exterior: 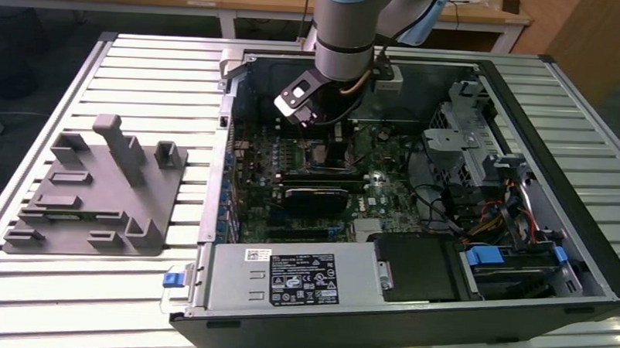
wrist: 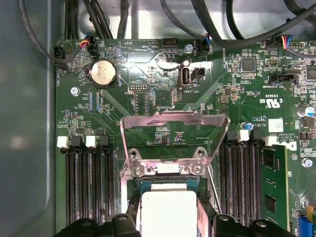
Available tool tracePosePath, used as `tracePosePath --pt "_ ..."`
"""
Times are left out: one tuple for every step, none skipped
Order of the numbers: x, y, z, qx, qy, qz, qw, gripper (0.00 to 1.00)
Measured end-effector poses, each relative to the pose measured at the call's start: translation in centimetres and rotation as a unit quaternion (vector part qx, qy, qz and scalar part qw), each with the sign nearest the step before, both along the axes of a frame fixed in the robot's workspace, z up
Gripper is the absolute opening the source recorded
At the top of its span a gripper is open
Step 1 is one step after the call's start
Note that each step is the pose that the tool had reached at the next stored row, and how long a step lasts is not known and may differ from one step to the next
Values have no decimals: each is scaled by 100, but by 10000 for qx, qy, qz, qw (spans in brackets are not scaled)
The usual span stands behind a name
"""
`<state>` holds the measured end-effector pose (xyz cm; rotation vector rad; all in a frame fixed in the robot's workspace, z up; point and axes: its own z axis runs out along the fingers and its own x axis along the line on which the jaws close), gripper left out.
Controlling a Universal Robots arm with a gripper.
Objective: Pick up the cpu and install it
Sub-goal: 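Place the cpu into insertion slot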
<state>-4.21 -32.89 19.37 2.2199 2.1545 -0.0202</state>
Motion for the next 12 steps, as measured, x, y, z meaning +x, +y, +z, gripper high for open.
tracePosePath --pt "0 0 -1 0 0 0 10000 54" --pt "0 0 -2 0 0 0 10000 54" --pt "0 0 -2 1 0 0 10000 54" --pt "0 0 -2 1 0 0 10000 54" --pt "0 0 -2 1 0 0 10000 54" --pt "0 0 -3 1 0 0 10000 54" --pt "0 0 -3 1 0 0 10000 54" --pt "0 0 -3 1 0 0 10000 54" --pt "0 0 -3 1 0 0 10000 54" --pt "0 1 -4 3 -2 -1 10000 55" --pt "0 1 -5 4 -2 0 10000 55" --pt "0 1 -5 3 -1 -1 10000 60"
